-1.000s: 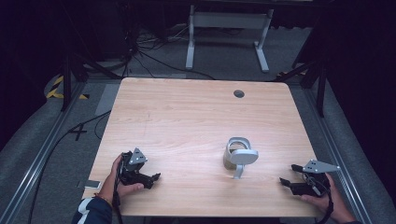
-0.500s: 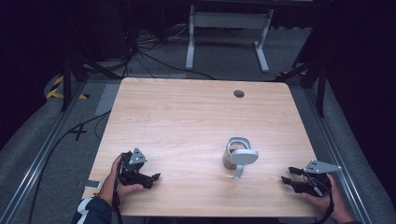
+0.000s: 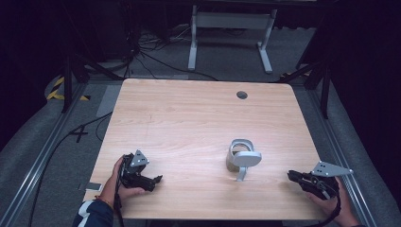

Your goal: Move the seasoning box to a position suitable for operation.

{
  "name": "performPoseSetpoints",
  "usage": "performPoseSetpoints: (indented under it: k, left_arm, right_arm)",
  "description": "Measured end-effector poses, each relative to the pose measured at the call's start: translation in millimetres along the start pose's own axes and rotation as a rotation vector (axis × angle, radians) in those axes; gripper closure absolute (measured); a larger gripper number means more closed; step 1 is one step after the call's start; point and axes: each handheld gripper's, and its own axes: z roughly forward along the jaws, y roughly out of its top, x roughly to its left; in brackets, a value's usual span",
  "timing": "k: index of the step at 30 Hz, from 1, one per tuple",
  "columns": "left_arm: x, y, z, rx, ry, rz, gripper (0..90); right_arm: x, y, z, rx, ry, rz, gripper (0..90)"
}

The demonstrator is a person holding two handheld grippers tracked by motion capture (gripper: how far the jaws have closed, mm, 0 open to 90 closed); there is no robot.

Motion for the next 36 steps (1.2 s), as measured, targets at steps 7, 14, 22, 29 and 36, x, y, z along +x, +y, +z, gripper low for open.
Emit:
performPoseSetpoints:
  k: [7, 14, 22, 29, 36]
  left_arm:
    - [0.1, 0.0, 0.0, 0.0, 0.0, 0.001, 1.4]
    - [0.1, 0.0, 0.0, 0.0, 0.0, 0.001, 1.4]
    - [0.0, 0.0, 0.0, 0.0, 0.0, 0.0, 1.4]
    - [0.1, 0.0, 0.0, 0.0, 0.001, 0.002, 1.4]
    - [0.1, 0.0, 0.0, 0.0, 0.0, 0.001, 1.4]
  right_arm:
    - [4.8, 8.9, -5.7, -0.032, 0.019, -0.015, 89.2]
    - [13.9, 23.0, -9.6, -0.065, 0.051, -0.041, 89.7]
    - [30.9, 44.5, -4.6, -0.086, 0.091, -0.091, 89.8]
    - [45.1, 58.1, 0.1, -0.093, 0.126, -0.138, 89.8]
    - [56.3, 71.0, 2.0, -0.115, 0.15, -0.163, 89.8]
